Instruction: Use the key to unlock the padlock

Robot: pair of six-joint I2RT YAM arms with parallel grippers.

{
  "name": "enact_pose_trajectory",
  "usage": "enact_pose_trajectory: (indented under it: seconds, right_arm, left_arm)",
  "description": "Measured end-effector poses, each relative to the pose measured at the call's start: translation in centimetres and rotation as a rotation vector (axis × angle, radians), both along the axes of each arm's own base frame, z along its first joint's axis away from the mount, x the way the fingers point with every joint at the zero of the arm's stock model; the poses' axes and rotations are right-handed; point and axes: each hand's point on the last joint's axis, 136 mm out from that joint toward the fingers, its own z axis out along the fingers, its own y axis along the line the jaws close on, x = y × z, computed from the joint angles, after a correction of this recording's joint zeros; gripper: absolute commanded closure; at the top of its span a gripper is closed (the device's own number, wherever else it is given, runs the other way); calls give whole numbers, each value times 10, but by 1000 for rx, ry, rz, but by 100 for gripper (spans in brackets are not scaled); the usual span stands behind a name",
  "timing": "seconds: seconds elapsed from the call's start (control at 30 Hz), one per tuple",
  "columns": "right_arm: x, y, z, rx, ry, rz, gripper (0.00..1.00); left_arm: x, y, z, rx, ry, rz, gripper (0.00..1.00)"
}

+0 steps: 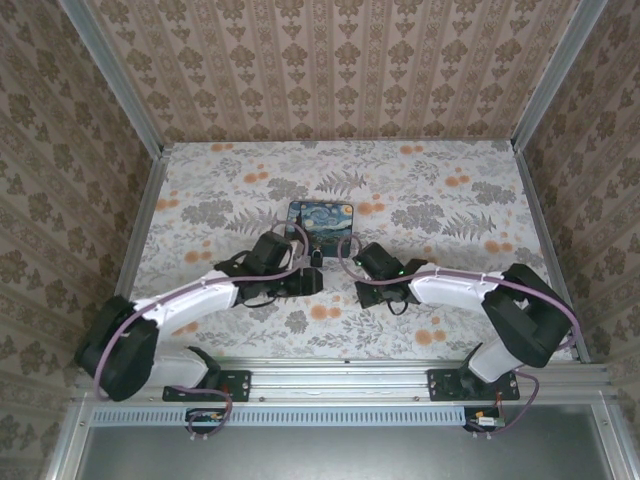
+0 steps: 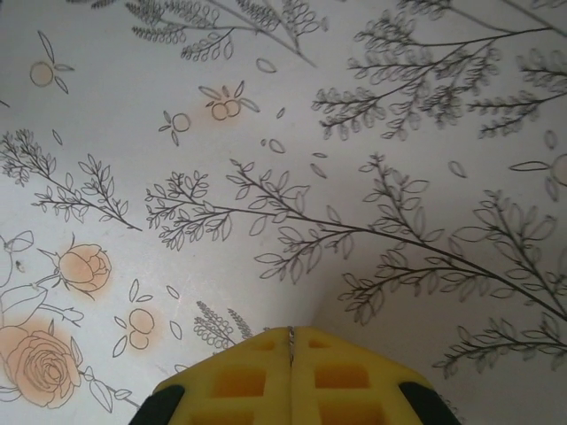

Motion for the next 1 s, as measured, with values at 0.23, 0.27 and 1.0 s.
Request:
enact_pose_trajectory:
  seconds: [0.23,0.27,1.0]
  right_arm:
    - [0,-7,-2,44,11,-21,100]
    - [-2,-7,-2,51,17,-21,100]
    - [-1,1,26,291,28,-77,100]
  left_arm:
    - [-2,-42,-16,-118,101,37,33]
    - [-2,-47,-18,-129,109,41,34]
    - [14,-84,-19,-381,318,338,32]
